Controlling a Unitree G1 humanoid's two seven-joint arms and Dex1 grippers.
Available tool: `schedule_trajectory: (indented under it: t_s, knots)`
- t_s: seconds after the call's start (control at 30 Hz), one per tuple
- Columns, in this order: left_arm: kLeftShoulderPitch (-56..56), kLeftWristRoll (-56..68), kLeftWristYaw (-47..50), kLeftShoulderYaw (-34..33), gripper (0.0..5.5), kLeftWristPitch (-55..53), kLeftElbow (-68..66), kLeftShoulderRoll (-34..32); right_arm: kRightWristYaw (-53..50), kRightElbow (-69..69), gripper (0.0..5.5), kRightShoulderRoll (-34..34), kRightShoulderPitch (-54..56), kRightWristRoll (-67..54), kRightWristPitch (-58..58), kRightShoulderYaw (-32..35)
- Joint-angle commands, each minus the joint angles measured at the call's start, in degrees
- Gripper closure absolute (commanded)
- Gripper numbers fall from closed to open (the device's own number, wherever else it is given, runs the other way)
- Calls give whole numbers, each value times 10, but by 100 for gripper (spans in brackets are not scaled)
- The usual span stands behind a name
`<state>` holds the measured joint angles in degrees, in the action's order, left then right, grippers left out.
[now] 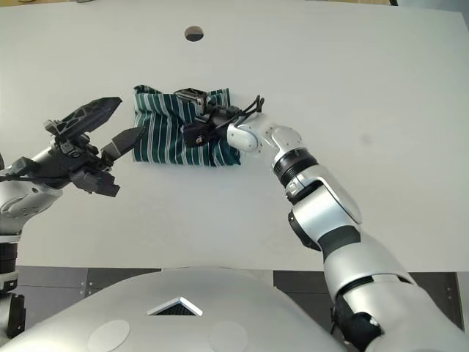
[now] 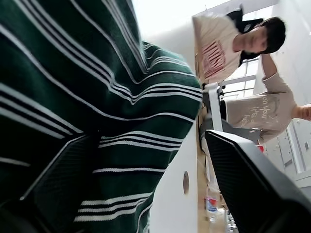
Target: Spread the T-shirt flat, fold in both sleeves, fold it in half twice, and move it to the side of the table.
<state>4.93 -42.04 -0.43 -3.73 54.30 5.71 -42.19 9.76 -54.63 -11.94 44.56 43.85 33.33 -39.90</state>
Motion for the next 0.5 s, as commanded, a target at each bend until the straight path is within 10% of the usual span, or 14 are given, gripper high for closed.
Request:
schedule_trajectory:
  t_s: [0.03, 0.17, 0.27, 0.5]
  knots:
    - [-2, 14, 13, -1, 178, -13, 2, 16, 304, -12, 151, -156, 9, -50, -13, 9]
    - [13, 64, 13, -22, 178, -23, 18, 26, 572, 5, 151, -339, 47, -110, -48, 43]
    - [15, 106, 18, -35, 178, -30, 11, 35, 581, -82, 151, -408, 86, -72, -87, 42]
    - [-79, 346, -47, 13, 178, -120, -98, 108, 244, -86, 151, -216, 151, -252, 37, 237]
